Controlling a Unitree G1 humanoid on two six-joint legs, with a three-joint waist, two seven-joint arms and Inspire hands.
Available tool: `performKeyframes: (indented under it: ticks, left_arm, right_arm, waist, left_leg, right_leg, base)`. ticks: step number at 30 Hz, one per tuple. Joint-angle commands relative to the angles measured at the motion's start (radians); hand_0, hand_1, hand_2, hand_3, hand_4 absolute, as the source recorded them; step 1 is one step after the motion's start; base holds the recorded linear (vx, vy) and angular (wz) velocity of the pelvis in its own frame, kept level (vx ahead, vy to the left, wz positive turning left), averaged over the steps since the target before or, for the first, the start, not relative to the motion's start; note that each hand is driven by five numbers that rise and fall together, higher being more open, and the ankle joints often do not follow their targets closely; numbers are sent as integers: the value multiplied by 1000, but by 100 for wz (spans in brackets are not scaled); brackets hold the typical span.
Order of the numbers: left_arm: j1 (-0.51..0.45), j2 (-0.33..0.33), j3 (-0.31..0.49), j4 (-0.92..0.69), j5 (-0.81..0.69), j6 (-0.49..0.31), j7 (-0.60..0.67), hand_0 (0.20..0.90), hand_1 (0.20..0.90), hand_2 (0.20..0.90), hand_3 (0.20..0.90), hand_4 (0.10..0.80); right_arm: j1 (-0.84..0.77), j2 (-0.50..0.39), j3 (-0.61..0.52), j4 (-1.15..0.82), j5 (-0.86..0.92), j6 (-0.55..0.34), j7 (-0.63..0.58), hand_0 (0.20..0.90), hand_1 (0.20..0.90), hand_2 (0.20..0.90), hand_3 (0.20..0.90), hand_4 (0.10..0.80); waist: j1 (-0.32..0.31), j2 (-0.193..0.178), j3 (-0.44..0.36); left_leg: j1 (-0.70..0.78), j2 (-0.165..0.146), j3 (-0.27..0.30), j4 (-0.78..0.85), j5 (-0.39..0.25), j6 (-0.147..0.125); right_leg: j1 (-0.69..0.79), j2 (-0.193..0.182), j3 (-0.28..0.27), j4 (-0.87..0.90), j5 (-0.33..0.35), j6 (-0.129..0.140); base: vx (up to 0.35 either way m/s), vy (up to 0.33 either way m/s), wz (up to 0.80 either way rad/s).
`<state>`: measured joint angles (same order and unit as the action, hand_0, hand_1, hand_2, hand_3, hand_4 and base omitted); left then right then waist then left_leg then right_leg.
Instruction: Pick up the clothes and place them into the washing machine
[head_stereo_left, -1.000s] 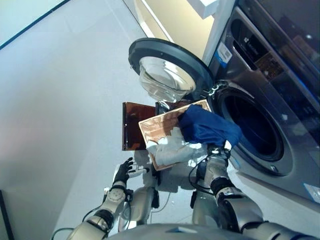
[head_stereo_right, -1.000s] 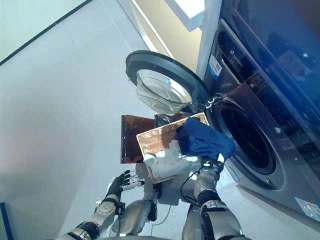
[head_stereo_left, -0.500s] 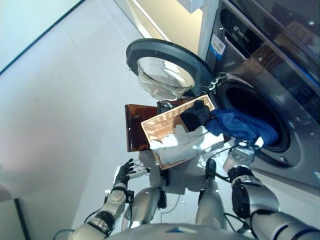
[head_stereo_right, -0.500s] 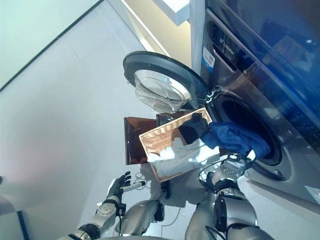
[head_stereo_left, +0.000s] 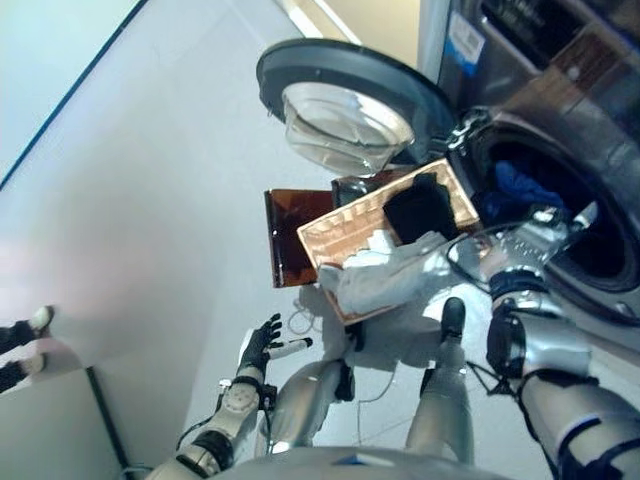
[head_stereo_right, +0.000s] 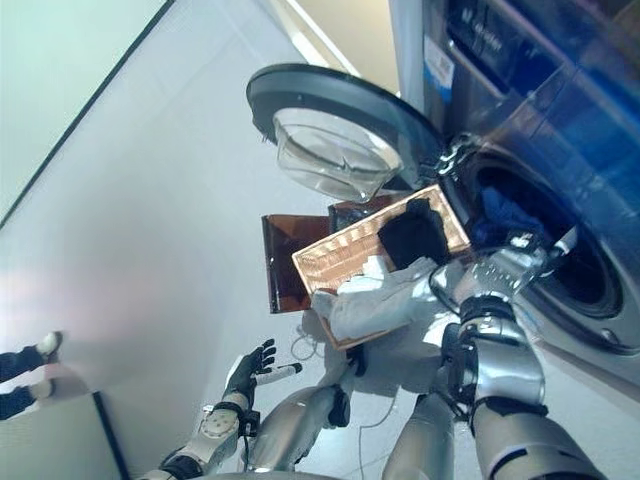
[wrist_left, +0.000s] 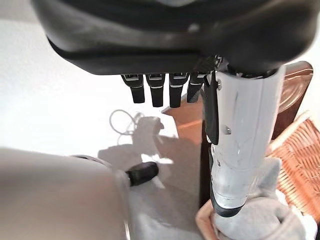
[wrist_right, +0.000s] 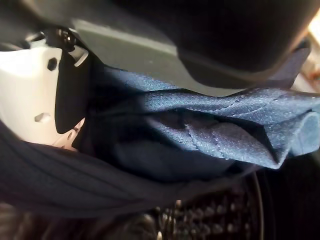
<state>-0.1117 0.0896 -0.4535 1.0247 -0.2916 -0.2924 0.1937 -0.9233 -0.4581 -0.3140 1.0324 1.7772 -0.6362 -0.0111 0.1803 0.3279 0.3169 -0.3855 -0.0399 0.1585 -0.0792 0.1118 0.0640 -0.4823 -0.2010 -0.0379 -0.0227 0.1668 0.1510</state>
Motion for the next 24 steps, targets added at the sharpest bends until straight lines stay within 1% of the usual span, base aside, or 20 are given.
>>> performKeyframes:
  ticks: [1,5,6,7,8,9,15,16,18,19,21,23,24]
  left_arm:
    - [-13,29,-45,4,-25,-35,7,900,900,900,900,800]
    - [-10,36,-53,6,-18,-36,8,900,900,900,900,800]
    - [-10,42,-54,10,-15,-36,9,900,900,900,900,800]
    - [-12,44,-56,7,-15,-38,10,900,900,900,900,800]
    - [-12,48,-56,6,-15,-38,11,900,900,900,900,800]
    - [-15,55,-56,4,-15,-40,14,900,900,900,900,800]
    - [-16,66,-54,0,-11,-39,20,900,900,900,900,800]
    - [-17,68,-55,2,-10,-39,22,900,900,900,900,800]
    - [-23,65,-53,-2,-9,-41,27,900,900,900,900,800]
    - [-23,66,-54,-2,-9,-41,27,900,900,900,900,800]
    - [-23,65,-51,-10,-14,-44,31,900,900,900,900,800]
    - [-24,66,-48,-11,-16,-45,34,900,900,900,900,800]
    - [-24,67,-47,-14,-18,-46,36,900,900,900,900,800]
  right_arm:
    - [-127,-114,55,-104,-37,-69,28,200,200,200,200,300]
    - [-224,-187,81,-87,-36,-86,19,200,200,200,200,300]
    - [-244,-208,92,-81,-41,-88,14,200,200,200,200,300]
    - [-283,-238,105,-73,-41,-92,11,200,200,200,200,300]
    - [-306,-254,116,-73,-41,-94,9,200,200,200,200,300]
    - [-354,-293,142,-70,-44,-103,4,200,200,200,200,300]
    - [-441,-361,199,-44,-71,-115,-36,200,200,200,200,300]
    - [-452,-374,208,-32,-77,-113,-48,200,200,200,200,300]
    - [-451,-400,202,13,-87,-103,-76,200,200,200,200,300]
    - [-452,-402,201,15,-88,-101,-77,200,200,200,200,300]
    - [-440,-422,181,42,-93,-105,-98,200,200,200,200,300]
    - [-432,-427,177,51,-97,-100,-102,200,200,200,200,300]
    - [-430,-433,172,62,-95,-99,-107,200,200,200,200,300]
  waist:
    - [45,24,-44]
    - [66,38,-60]
    - [71,39,-66]
    - [77,44,-70]
    - [82,45,-75]
    - [93,48,-83]
    - [108,61,-91]
    - [111,63,-92]
    - [113,71,-91]
    - [115,69,-94]
    - [114,82,-92]
    - [115,87,-91]
    - [115,91,-92]
  left_leg:
    - [-20,-37,-50,-8,-22,-101]
    - [-47,-41,-55,-8,-15,-106]
    - [-46,-42,-55,-8,-21,-108]
    - [-56,-43,-56,-8,-13,-109]
    - [-56,-44,-57,-8,-18,-111]
    - [-65,-46,-60,-8,-16,-114]
    - [-92,-46,-59,-8,-4,-122]
    - [-94,-48,-61,-8,-10,-124]
    - [-107,-49,-61,-8,-3,-123]
    - [-105,-50,-62,-8,-9,-124]
    - [-114,-53,-63,-8,-9,-124]
    - [-120,-53,-62,-8,-3,-124]
    - [-119,-56,-62,-8,-9,-125]
  right_leg:
    - [-69,8,6,154,-66,-18]
    - [-102,5,8,160,-62,-18]
    - [-103,3,8,162,-70,-16]
    - [-116,4,9,165,-63,-17]
    - [-119,3,11,168,-71,-16]
    - [-131,3,14,174,-73,-16]
    - [-173,3,19,190,-71,-16]
    - [-179,3,22,197,-81,-15]
    - [-198,5,24,206,-75,-18]
    - [-197,4,25,208,-83,-16]
    - [-212,3,29,215,-87,-16]
    - [-221,3,33,218,-80,-18]
    - [-224,3,37,224,-92,-17]
  base:
    - [47,-10,-3]
    - [25,7,1]
    - [12,11,5]
    - [54,9,6]
    - [33,-1,3]
    - [60,-13,-3]
    - [7,0,1]
    - [-14,1,4]
    - [8,0,-2]
    - [40,4,-1]
    - [13,18,5]
    - [-6,8,2]
    - [27,12,-3]
